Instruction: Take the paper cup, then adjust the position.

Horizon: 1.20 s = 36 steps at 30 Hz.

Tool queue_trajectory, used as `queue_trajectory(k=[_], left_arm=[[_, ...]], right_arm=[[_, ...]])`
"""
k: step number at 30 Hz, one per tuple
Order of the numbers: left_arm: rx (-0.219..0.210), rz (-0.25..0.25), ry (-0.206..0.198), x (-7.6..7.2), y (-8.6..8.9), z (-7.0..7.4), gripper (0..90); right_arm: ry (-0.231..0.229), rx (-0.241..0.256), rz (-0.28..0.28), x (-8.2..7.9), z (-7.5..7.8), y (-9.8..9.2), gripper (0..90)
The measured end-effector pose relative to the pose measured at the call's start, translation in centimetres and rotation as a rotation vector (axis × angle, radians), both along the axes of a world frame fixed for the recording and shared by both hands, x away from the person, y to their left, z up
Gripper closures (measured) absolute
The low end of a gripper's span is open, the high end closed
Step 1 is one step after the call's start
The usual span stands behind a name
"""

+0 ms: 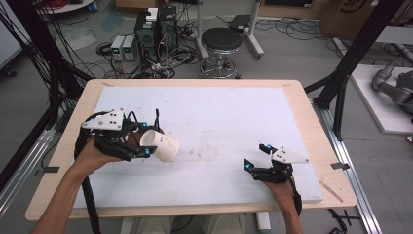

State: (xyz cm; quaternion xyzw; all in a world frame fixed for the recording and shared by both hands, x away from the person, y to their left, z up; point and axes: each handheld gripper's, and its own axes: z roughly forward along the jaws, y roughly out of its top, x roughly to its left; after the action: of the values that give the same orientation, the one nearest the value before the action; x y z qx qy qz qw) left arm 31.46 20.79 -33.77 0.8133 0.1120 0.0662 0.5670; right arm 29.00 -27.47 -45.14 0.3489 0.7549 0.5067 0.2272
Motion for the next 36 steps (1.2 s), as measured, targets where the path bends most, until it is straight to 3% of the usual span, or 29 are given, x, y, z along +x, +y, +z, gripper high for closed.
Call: queue_trajectory(k=[8, 14, 36], left_arm=[[-0.080, 0.026, 0.002, -0.4, -0.9, -2.7, 35.3], [-0.108, 0.046, 0.004, -0.2, -1.0, -4.4, 35.3], [-0.130, 0.060, 0.000, -0.2, -0.6, -5.0, 35.3]], right_arm=[[0.006, 0.006, 0.003, 0.0, 0.0, -0.1, 15.7], [0.010, 0.014, 0.006, 0.1, 0.0, -0.2, 15.6], [0.015, 0.015, 0.010, 0.2, 0.0, -0.2, 15.6]])
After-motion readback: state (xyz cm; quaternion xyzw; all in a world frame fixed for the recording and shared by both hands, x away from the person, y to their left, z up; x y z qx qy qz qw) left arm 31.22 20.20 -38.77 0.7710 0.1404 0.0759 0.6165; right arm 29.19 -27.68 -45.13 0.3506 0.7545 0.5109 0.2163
